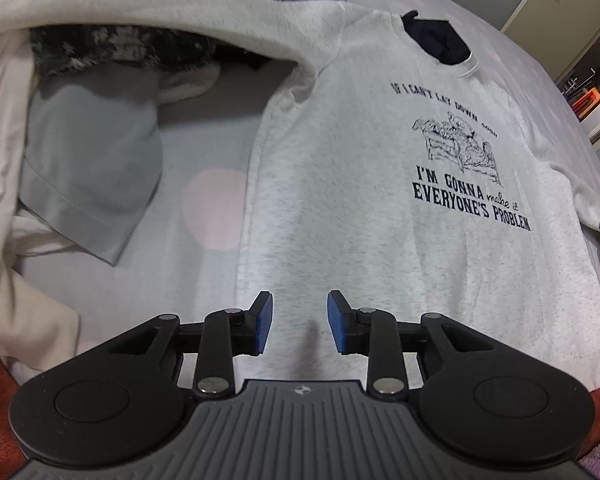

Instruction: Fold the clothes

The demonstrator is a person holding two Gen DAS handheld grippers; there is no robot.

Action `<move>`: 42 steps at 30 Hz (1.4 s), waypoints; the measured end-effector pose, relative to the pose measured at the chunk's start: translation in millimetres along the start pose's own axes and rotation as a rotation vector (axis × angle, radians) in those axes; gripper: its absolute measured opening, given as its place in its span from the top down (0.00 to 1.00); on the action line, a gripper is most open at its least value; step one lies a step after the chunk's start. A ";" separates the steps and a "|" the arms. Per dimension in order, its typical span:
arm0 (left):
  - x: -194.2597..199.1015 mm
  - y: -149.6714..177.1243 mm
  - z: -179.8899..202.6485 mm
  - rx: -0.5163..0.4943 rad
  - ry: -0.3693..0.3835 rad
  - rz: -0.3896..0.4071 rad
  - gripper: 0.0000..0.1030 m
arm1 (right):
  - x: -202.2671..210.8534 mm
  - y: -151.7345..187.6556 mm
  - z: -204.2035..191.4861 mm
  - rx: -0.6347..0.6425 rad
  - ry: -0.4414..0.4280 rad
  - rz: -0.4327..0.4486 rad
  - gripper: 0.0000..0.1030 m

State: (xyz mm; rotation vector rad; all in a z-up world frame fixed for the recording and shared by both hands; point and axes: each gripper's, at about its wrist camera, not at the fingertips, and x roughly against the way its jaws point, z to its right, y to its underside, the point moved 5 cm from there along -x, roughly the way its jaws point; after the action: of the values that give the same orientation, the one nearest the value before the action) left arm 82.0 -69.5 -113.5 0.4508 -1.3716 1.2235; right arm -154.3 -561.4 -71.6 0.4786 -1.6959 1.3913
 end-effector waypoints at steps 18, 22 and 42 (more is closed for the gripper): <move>-35.8 -9.9 31.3 -0.029 -0.066 -0.091 0.62 | -117.5 -40.5 -9.8 0.565 -0.013 -0.054 0.65; -42.1 -13.5 41.2 -0.043 -0.051 -0.102 0.62 | -114.7 -25.7 -14.5 0.616 -0.024 -0.032 0.91; -36.8 -12.0 61.1 -0.059 -0.004 -0.063 0.62 | 10.7 20.5 86.1 0.160 0.140 0.020 0.97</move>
State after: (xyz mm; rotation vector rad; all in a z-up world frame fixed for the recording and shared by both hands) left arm 71.4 -139.7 -127.3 0.4521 -1.3836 1.1280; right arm -207.8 -632.6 -75.1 0.4425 -1.4880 1.5462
